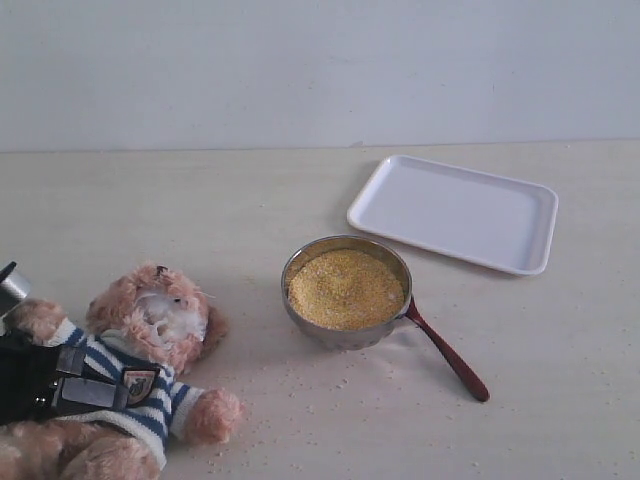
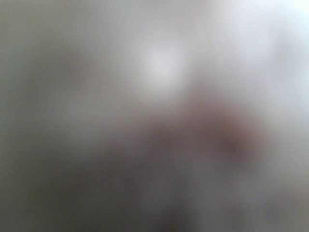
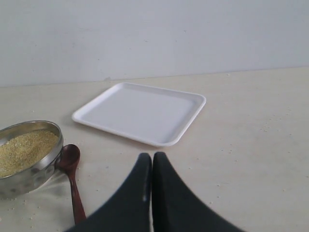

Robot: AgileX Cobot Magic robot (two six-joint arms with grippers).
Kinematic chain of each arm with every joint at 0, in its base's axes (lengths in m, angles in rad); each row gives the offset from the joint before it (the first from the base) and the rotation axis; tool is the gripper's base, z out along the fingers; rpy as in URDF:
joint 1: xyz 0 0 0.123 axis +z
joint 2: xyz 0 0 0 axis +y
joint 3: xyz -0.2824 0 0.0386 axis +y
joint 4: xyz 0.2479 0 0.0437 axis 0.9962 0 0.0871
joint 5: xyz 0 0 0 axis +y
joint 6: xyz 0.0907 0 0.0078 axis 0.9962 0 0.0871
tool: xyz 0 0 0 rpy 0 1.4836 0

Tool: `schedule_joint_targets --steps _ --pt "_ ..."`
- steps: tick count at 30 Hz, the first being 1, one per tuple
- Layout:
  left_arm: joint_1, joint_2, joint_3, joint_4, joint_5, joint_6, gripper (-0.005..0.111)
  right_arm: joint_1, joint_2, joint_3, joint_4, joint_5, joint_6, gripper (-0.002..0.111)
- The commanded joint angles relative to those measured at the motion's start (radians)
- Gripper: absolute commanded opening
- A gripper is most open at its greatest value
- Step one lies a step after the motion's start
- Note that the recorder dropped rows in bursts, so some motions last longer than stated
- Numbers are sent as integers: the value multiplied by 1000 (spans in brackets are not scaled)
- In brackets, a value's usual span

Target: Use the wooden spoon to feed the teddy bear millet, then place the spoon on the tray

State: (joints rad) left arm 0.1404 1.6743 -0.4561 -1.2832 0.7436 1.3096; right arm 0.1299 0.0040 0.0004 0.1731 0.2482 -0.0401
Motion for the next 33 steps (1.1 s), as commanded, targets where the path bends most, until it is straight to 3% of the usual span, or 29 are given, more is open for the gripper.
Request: schedule_joint_targets --steps 1,8,13,18,23,33 --pt "1 10 4 15 -12 -4 6 -2 -4 0 2 -8 1 0" --pt "1 10 4 15 -12 -4 6 -2 -4 0 8 -16 1 0" --pt "1 10 4 15 -12 -4 6 -2 -4 -154 53 -42 4 0" --pt "1 10 4 15 -12 -4 6 -2 -4 -330 86 115 4 0" --pt "1 10 4 15 -12 -4 6 -2 -4 -469 264 423 4 0" --pt "1 9 4 15 -12 -2 6 -2 18 -485 269 499 -164 0"
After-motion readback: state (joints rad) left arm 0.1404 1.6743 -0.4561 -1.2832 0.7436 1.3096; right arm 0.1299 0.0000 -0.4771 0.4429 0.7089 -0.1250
